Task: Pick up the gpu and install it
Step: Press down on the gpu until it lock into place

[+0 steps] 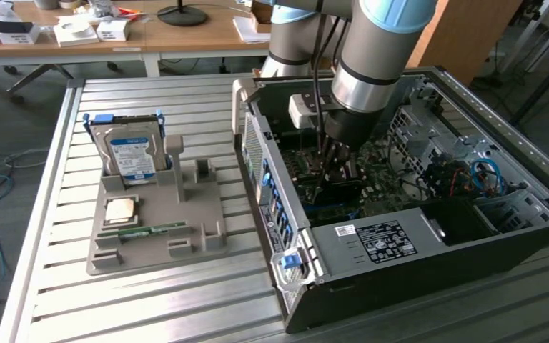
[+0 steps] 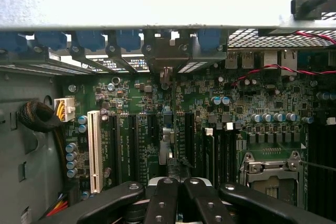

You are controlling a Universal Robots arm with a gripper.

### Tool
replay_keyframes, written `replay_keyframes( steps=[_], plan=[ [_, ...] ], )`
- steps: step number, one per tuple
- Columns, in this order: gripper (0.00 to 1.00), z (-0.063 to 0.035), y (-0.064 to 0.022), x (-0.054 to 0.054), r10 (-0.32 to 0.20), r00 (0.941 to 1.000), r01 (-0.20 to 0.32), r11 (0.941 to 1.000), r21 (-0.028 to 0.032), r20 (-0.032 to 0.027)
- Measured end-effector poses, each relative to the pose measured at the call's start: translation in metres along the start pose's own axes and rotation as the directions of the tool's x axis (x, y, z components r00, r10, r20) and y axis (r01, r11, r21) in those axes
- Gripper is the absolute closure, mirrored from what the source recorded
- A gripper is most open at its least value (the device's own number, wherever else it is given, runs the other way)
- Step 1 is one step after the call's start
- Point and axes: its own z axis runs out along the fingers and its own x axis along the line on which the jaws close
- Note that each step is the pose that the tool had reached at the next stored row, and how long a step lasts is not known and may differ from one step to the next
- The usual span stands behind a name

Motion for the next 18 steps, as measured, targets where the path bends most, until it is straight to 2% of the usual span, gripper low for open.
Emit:
replay_keyframes(
  steps=[8, 18],
  plan=[
    [0.89, -0.0012, 0.0000, 0.000, 0.000, 1.0000, 0.000, 1.0000, 0.0006, 0.0012],
    [0.89, -0.0128, 0.0003, -0.001, 0.000, 1.0000, 0.000, 1.0000, 0.0003, 0.0000]
  ],
)
